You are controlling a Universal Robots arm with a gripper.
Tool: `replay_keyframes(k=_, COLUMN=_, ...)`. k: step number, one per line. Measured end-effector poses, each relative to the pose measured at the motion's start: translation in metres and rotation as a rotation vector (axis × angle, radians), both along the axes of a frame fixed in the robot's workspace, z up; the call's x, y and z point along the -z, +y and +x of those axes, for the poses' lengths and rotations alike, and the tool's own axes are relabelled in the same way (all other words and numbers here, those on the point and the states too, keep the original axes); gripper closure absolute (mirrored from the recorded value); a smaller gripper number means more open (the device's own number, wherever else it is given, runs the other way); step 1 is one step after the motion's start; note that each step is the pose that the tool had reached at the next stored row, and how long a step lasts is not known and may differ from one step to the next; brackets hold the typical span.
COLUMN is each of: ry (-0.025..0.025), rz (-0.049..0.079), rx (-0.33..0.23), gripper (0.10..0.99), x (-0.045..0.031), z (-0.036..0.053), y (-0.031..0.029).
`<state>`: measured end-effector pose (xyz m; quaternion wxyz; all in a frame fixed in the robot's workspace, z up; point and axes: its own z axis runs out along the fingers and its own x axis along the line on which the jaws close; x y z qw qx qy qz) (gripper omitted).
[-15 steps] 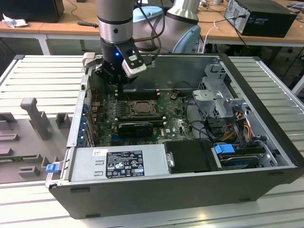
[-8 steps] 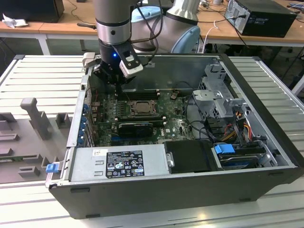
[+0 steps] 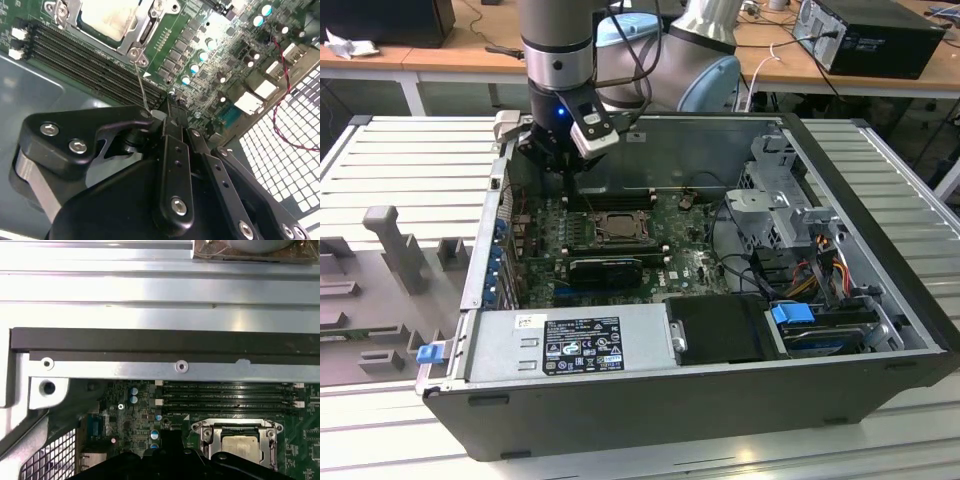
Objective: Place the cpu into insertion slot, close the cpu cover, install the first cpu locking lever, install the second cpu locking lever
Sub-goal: 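Install the first cpu locking lever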
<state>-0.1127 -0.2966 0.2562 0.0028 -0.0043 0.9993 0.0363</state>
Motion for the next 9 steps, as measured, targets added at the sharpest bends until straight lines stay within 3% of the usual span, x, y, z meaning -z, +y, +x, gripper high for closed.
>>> replay_keyframes(k=9, ry=-0.0001, rz=0.000, rx=0.000, gripper=0.980, x=0.0002, z=0.0061, y=0.0001)
